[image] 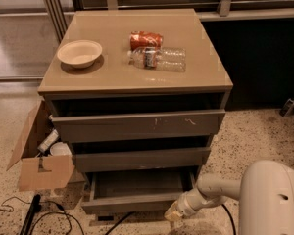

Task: Close bottom drawer

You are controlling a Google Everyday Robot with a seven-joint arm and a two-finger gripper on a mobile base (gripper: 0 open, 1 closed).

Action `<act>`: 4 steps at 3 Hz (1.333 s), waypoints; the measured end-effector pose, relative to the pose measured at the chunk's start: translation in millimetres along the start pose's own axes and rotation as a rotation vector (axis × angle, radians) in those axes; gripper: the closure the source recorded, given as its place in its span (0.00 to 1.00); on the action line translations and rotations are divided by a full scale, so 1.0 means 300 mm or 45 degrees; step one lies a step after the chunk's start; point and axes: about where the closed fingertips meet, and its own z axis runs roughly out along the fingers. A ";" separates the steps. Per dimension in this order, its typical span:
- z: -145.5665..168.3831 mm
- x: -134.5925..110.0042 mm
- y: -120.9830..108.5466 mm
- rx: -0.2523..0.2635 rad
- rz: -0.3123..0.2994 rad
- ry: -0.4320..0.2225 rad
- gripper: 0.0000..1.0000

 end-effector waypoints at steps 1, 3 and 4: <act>0.055 -0.017 -0.033 0.003 -0.002 0.016 1.00; 0.097 -0.040 -0.105 0.060 -0.003 0.026 0.75; 0.098 -0.040 -0.105 0.060 -0.003 0.026 0.51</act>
Offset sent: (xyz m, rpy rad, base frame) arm 0.0542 0.0221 -0.0413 -0.0733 -0.0659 -0.0422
